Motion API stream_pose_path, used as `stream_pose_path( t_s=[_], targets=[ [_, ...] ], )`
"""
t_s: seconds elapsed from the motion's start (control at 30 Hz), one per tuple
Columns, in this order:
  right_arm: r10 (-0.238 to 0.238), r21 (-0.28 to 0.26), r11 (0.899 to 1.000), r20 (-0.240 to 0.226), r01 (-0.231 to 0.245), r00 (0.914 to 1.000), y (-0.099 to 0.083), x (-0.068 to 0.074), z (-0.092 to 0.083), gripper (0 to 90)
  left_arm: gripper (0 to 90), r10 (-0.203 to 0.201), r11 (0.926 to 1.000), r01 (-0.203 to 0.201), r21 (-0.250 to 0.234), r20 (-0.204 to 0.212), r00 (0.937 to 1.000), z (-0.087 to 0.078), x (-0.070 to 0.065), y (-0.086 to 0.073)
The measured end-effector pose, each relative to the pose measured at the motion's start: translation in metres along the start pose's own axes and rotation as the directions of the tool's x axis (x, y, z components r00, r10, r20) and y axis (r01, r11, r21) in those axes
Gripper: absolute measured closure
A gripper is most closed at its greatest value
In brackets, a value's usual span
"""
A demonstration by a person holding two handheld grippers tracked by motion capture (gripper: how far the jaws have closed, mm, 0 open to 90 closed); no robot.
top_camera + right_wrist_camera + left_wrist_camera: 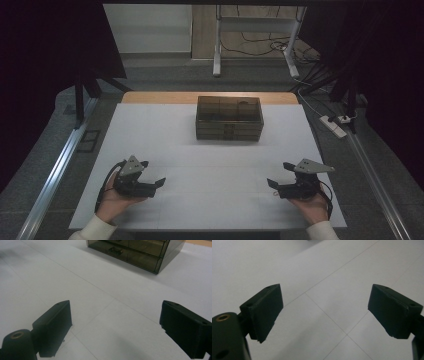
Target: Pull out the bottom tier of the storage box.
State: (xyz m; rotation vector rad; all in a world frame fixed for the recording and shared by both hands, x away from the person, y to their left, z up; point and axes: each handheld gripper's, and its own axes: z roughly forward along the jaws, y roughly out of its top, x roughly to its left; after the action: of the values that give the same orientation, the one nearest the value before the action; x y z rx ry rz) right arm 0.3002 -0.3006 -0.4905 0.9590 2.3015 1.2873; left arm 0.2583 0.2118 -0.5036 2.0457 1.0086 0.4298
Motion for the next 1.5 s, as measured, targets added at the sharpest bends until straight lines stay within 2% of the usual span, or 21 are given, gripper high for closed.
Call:
stream_pose_path(
  t_s=[0.1,0.3,0.47,0.7,1.1,1.3,1.5],
  targets=[
    [-0.004,-0.001,1.000,0.012,0.004,0.9999,0.001,0.001,0.000,10.7,12.1,0.002,1.0000,-0.002,0.001,0.002,1.0000,0.001,0.001,-0.001],
    [0.017,-0.009,1.000,0.004,-0.017,0.9998,0.001,0.000,0.001,10.8,12.3,-0.002,1.0000,0.002,0.003,0.004,1.0000,-0.001,0.003,-0.003],
    [0.017,-0.001,1.000,0.000,-0.017,0.9999,0.000,0.002,0.004,11.0,12.7,-0.008,0.9998,0.009,-0.017,0.024,0.9997,-0.003,0.002,0.001],
    [0.016,0.009,1.000,0.001,-0.016,0.9999,-0.003,0.004,0.004,11.6,12.7,-0.008,1.0000,0.008,-0.001,0.032,0.9995,0.003,0.001,0.002],
    [0.023,-0.008,1.000,-0.007,-0.023,0.9997,0.002,0.006,0.010,12.9,13.0,-0.008,0.9999,0.007,0.008,0.030,0.9995,0.005,0.001,0.002],
    [0.001,-0.001,1.000,-0.018,-0.001,0.9998,0.006,0.013,0.015,13.2,13.1,-0.003,0.9998,0.002,0.019,0.032,0.9995,0.007,0.001,0.001],
    [-0.005,-0.001,1.000,-0.011,0.005,0.9999,0.009,0.019,0.021,13.3,13.1,-0.001,0.9998,0.001,0.019,0.036,0.9993,0.008,0.001,0.001]
  ],
)
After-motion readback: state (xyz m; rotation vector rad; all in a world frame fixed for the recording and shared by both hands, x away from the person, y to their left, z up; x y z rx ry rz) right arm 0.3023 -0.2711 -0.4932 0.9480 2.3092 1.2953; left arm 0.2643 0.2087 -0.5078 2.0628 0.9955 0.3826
